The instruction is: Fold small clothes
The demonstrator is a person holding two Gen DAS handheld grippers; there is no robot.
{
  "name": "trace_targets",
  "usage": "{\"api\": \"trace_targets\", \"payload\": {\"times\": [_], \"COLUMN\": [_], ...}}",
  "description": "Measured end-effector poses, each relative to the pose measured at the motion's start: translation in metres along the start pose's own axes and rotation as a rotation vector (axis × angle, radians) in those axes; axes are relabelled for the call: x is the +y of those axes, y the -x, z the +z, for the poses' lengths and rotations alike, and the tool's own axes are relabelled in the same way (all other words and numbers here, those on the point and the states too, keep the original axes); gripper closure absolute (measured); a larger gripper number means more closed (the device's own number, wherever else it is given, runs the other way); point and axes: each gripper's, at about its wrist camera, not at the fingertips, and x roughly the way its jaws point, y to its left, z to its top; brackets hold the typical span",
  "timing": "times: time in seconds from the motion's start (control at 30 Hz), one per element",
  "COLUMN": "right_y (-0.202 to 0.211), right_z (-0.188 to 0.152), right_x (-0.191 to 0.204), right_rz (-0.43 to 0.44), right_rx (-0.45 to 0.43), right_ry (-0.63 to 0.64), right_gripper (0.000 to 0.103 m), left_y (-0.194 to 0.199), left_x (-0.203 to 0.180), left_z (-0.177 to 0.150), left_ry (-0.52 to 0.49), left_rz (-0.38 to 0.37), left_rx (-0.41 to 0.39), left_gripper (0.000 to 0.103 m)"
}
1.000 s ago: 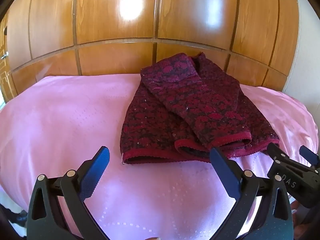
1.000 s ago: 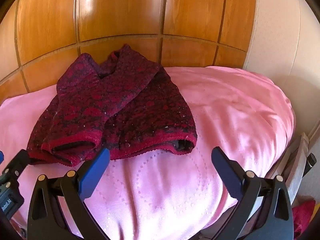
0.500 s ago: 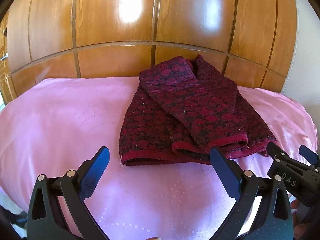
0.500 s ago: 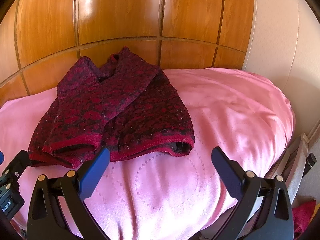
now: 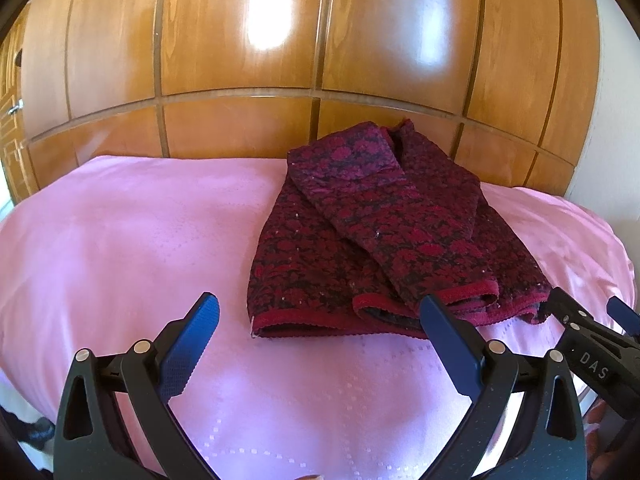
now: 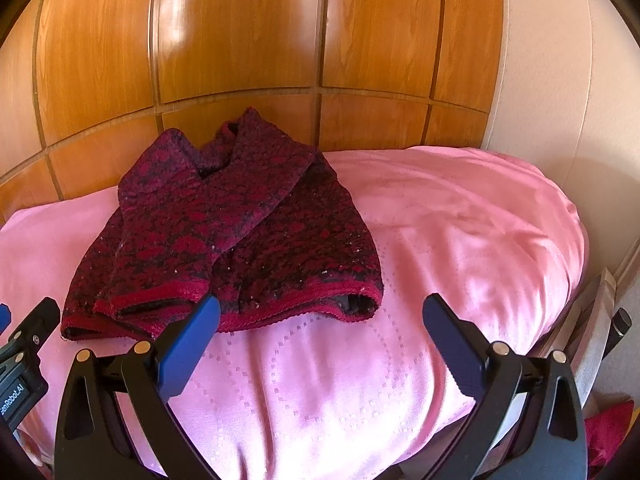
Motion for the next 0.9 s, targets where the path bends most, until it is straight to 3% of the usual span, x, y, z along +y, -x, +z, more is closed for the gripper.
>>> {"api": "trace_targets", "payload": {"times": [0.9], "right_y": [-0.0037], "right_z": [-0.0066], "right_x": [-0.0024], "right_rz": [0.004], "right_rx": [0.027], "right_ry": [0.008], "right_gripper": [0.002], "left_y": [-0.0014], "left_x": [0.0110], "left_z": [-0.0007], "left_ry": [0.007], "left_rz": [0.001], "left_rx": [0.006], "left_gripper": [0.004]}}
